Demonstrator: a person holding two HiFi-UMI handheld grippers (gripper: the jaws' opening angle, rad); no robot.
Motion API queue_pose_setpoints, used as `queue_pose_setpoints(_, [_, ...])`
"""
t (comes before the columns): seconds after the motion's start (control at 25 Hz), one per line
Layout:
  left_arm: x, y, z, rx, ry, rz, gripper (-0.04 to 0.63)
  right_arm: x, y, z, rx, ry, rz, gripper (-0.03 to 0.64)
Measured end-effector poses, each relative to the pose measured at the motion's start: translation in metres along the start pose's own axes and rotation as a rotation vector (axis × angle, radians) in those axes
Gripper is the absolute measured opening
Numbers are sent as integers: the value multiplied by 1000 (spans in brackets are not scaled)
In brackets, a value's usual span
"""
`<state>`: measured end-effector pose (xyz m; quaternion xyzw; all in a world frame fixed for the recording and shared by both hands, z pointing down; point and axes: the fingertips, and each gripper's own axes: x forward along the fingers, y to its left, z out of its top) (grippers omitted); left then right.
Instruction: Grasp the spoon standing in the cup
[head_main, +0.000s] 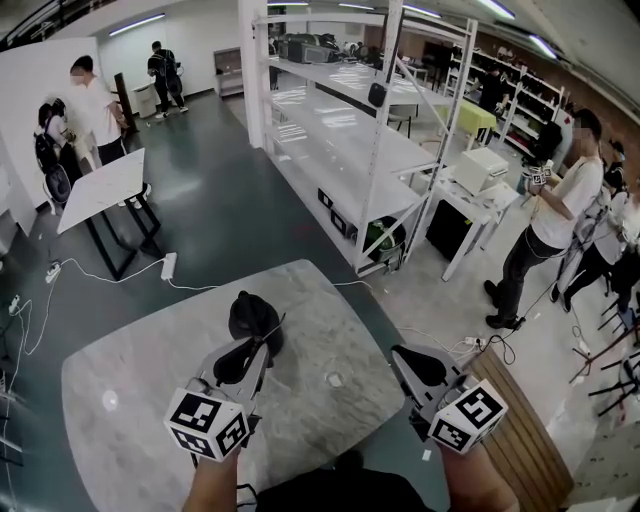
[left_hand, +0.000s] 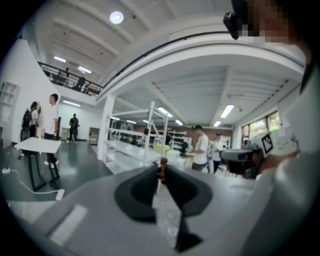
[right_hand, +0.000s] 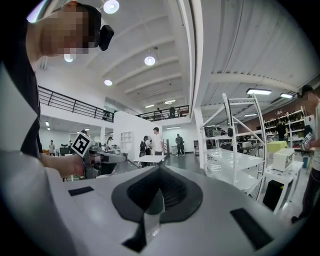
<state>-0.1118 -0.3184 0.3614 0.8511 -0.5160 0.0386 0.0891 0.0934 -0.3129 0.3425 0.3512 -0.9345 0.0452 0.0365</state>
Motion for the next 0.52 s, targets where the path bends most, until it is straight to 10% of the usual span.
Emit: queue_pose_setpoints(0.52, [3, 5, -10, -7, 15, -28, 57, 14, 5, -3, -1, 6, 5, -9])
